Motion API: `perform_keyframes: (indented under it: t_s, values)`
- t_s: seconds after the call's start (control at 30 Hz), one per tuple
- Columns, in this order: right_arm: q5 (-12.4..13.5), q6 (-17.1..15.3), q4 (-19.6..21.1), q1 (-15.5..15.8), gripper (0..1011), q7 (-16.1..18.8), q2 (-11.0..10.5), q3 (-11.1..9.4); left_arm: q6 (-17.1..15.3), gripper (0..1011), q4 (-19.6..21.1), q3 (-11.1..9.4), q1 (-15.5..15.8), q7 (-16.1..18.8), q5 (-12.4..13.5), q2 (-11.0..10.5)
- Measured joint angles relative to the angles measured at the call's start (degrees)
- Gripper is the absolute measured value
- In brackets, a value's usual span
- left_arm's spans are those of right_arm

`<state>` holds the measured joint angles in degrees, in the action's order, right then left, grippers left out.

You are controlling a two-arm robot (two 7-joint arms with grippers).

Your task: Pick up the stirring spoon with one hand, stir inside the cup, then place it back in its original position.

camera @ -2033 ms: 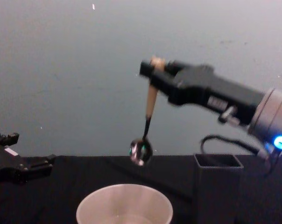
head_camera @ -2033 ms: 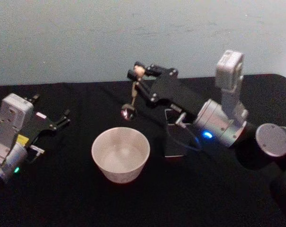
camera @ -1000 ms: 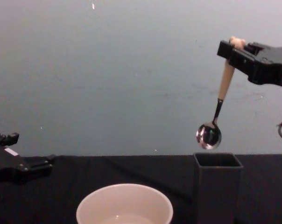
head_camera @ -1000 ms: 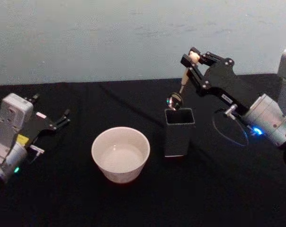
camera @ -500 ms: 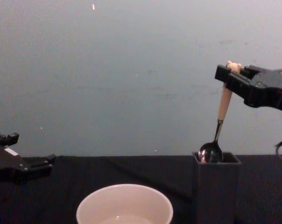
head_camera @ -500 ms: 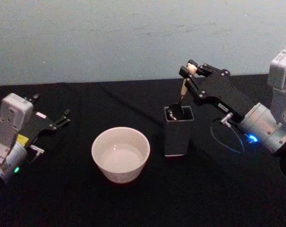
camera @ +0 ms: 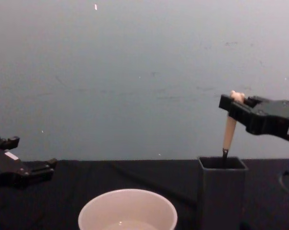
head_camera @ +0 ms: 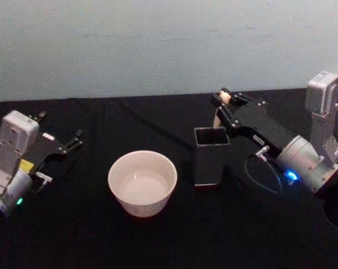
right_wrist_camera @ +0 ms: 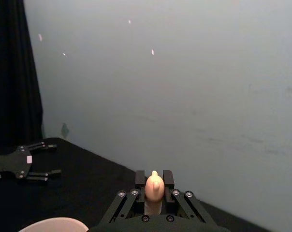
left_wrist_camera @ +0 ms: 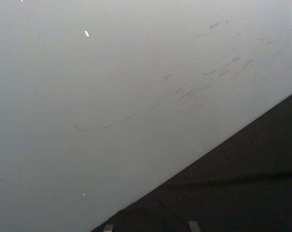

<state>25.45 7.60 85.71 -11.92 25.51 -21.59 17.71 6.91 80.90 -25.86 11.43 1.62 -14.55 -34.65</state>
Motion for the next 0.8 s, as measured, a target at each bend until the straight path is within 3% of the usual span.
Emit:
perform_keyframes:
  t_s: [0.37, 0.8]
  values:
    - [0.4, -2.9, 0.5, 1.9, 214, -3.0, 1.3, -0.7, 0.0, 1001, 0.0, 0.0, 0.0, 0.0, 0.0, 0.0]
    - [0.3, -4.2, 1.1, 3.9, 214, -4.6, 2.0, -1.3, 0.0, 1001, 0.0, 0.0, 0.0, 0.0, 0.0, 0.0]
